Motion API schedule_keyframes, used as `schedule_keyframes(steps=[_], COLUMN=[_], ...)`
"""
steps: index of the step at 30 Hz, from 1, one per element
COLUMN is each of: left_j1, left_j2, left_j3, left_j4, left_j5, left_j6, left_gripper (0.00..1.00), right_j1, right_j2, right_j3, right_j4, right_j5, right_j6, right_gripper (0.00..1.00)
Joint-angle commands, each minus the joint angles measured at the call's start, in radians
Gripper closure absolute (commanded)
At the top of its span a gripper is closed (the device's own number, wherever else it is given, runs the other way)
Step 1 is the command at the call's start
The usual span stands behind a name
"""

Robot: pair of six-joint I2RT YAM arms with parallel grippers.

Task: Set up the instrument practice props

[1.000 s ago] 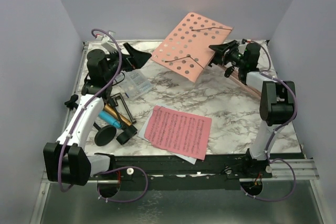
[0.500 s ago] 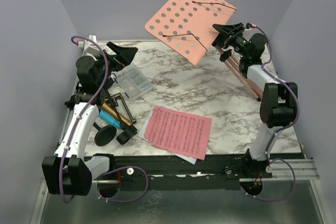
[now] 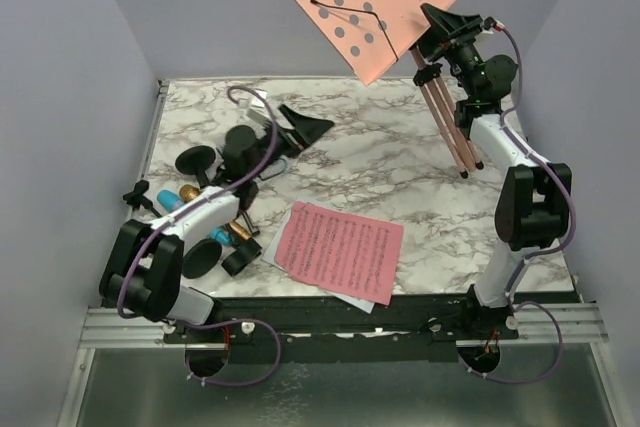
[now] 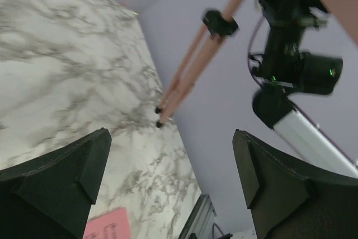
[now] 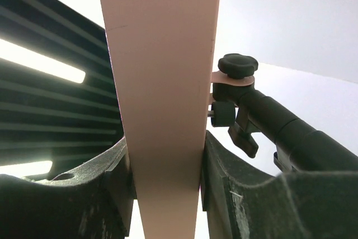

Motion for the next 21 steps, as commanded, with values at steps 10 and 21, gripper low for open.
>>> schedule_keyframes(steps=[10, 21], left_j1=[-0.513, -0.587], left_j2=[0.646, 0.791], left_j3=[0.221, 0.465], left_j4=[1.014, 0.947], left_j5=[-0.529, -0.45], left_j6=[0.285, 0.342], left_gripper=[0.16, 0.14], right_j1=[0.079, 0.078], right_j2=[-0.266, -0.323], right_j3=[-0.194, -0.251], right_j4=[0.417, 0.431], right_j5=[0.232, 0.211], right_j6=[0.113, 0.119], right_gripper=[0.99, 1.0])
